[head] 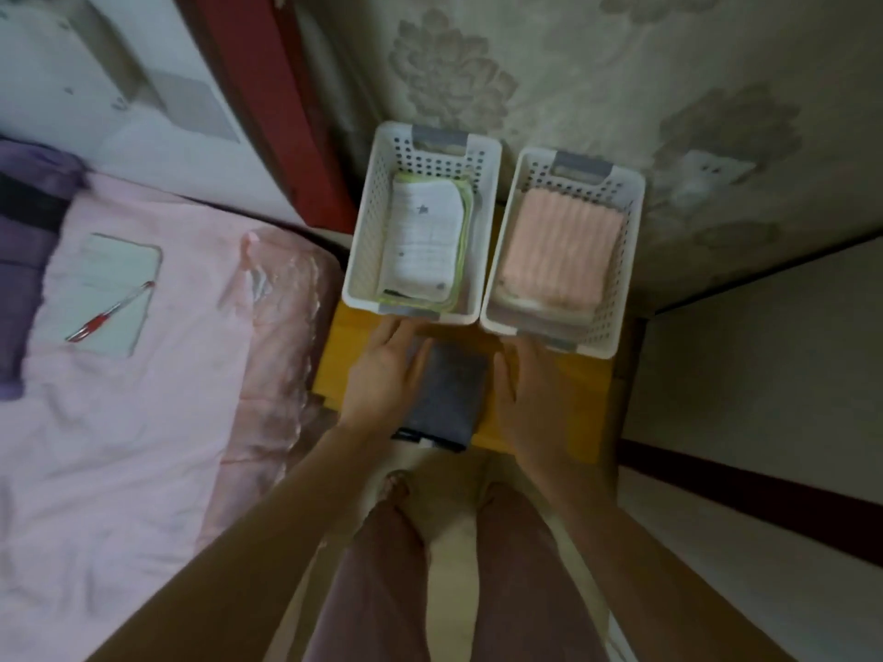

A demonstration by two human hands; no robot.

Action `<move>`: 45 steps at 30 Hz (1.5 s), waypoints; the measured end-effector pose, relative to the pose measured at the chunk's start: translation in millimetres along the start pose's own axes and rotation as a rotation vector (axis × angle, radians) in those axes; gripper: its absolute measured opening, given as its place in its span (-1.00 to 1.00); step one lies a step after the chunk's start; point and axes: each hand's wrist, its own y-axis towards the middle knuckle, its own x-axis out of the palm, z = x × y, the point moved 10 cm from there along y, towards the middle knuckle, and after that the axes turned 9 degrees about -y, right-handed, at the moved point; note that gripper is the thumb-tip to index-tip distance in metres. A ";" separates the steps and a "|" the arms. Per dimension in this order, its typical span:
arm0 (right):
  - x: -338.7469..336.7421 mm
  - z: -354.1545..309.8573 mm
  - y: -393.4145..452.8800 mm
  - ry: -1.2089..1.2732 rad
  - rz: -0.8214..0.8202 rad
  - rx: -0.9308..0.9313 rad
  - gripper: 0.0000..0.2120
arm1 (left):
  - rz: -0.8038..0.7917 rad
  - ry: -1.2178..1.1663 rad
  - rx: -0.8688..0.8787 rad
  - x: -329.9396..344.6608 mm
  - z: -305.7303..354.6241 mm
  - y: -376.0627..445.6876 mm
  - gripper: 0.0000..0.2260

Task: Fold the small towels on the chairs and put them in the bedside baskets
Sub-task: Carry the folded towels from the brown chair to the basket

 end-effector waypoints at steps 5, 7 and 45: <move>88.4 49.8 -44.3 0.156 -0.152 0.393 -0.58 | -0.147 -0.046 -0.309 25.4 -86.4 -34.7 -0.64; 117.6 68.8 -48.6 0.225 -0.206 0.526 -0.39 | -0.122 -0.119 -0.423 38.6 -113.2 -34.6 -0.57; -110.5 34.8 -1.6 0.568 0.226 0.429 -0.48 | -0.056 -0.527 -0.064 19.1 106.9 34.9 -0.43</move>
